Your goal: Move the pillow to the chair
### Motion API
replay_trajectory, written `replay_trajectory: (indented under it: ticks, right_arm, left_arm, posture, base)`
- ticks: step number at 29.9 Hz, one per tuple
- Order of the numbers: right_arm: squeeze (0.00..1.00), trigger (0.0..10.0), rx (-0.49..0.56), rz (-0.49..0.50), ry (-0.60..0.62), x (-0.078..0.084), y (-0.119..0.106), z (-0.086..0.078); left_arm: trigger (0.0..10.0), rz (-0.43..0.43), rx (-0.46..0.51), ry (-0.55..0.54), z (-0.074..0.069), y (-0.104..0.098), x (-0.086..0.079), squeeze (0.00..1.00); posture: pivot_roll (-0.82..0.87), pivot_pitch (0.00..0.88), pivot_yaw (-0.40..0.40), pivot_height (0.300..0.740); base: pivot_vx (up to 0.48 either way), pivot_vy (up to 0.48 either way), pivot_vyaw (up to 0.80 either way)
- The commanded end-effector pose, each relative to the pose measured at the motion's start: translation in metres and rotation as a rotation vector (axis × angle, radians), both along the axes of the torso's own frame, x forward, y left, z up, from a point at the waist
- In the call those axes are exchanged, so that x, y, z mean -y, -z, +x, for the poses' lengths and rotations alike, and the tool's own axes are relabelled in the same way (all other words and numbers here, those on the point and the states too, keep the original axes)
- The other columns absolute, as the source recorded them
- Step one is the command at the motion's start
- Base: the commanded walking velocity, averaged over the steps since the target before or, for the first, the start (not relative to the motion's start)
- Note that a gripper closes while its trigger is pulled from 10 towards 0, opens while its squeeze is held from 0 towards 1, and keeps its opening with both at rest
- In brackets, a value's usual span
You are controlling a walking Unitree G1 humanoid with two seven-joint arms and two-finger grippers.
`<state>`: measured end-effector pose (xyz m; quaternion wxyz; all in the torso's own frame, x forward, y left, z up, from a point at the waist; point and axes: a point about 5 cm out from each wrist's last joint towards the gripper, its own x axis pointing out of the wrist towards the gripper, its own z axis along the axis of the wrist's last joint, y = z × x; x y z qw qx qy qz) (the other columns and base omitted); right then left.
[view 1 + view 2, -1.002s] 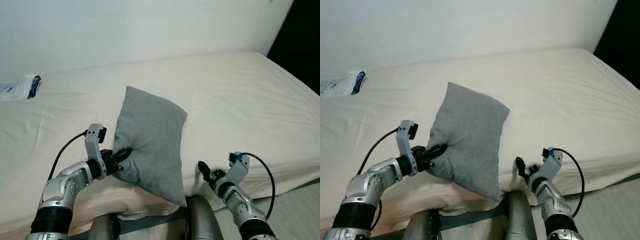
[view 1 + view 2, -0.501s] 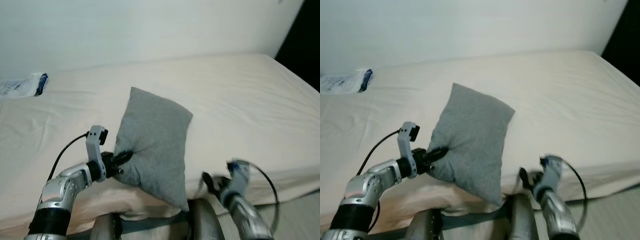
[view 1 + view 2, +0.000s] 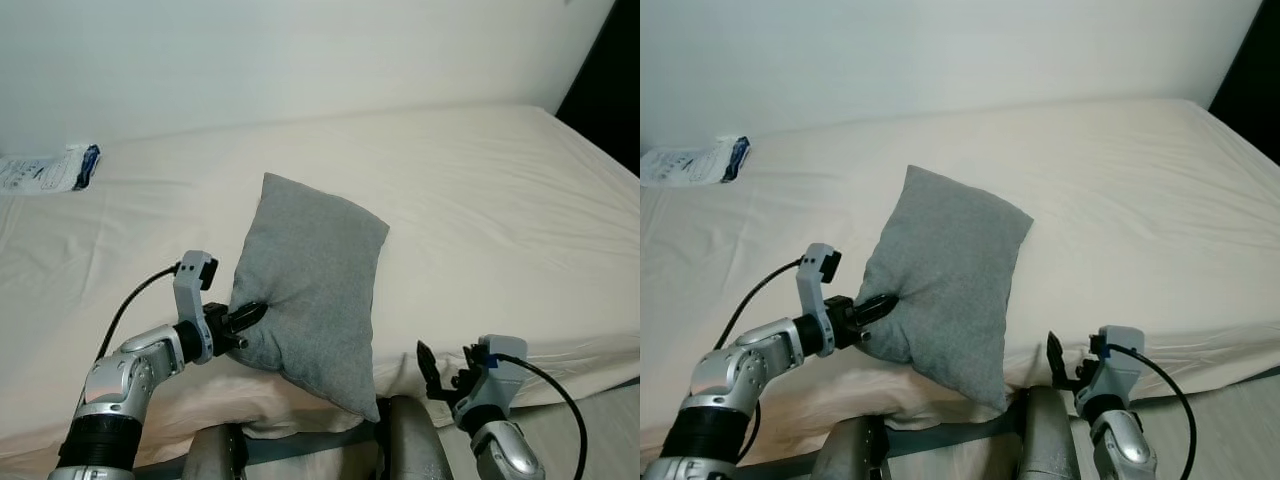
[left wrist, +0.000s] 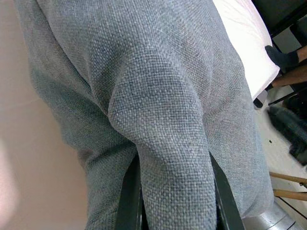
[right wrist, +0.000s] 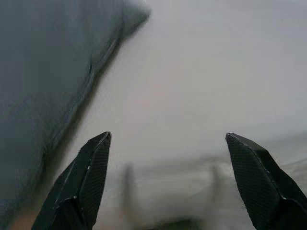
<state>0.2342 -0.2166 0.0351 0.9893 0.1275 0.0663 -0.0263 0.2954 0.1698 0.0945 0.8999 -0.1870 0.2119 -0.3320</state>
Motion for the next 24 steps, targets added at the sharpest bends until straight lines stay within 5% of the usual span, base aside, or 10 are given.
replay_trajectory:
  ticks: [1, 5, 7, 12, 20, 24]
  right_arm:
    - [0.00, 10.0, 0.025, 0.044, 0.040, 0.004, -0.005, 0.001]
    - [0.00, 10.0, 0.023, 0.147, 0.083, 0.006, -0.006, 0.019]
    - [0.00, 10.0, 0.046, 0.275, 0.096, 0.001, -0.011, 0.043]
    - [0.00, 10.0, 0.023, 0.287, 0.075, -0.004, -0.011, 0.056]
    - [0.00, 10.0, -0.159, 0.215, -0.095, -0.022, 0.002, 0.075]
    - [0.00, 10.0, -0.170, 0.204, -0.131, -0.030, -0.003, 0.086]
  left_arm:
    - [0.0, -0.012, 0.000, 0.015, 0.001, -0.001, 0.002, 0.00]
    - [0.0, -0.019, 0.003, 0.013, 0.002, -0.002, 0.003, 0.00]
    - [0.0, -0.024, 0.008, 0.016, 0.004, -0.003, 0.004, 0.00]
    - [0.0, -0.024, 0.013, 0.014, 0.005, -0.005, 0.003, 0.00]
    - [0.0, -0.005, -0.008, 0.015, 0.004, -0.003, -0.001, 0.00]
    - [0.0, 0.172, -0.051, 0.028, 0.003, 0.018, -0.002, 0.00]
  posture:
    - [-0.03, 0.107, -0.003, 0.581]
    - [-0.03, 0.106, 0.001, 0.581]
    - [-0.02, 0.102, 0.000, 0.581]
    - [-0.02, 0.099, -0.002, 0.581]
    - [0.00, 0.106, -0.005, 0.581]
    - [0.00, 0.108, -0.010, 0.581]
  base:
    - [0.000, 0.000, 0.00]
    - [0.000, 0.000, 0.00]
    - [0.000, 0.000, 0.00]
    - [0.000, 0.000, 0.00]
    - [0.000, 0.000, 0.00]
    - [0.000, 0.000, 0.00]
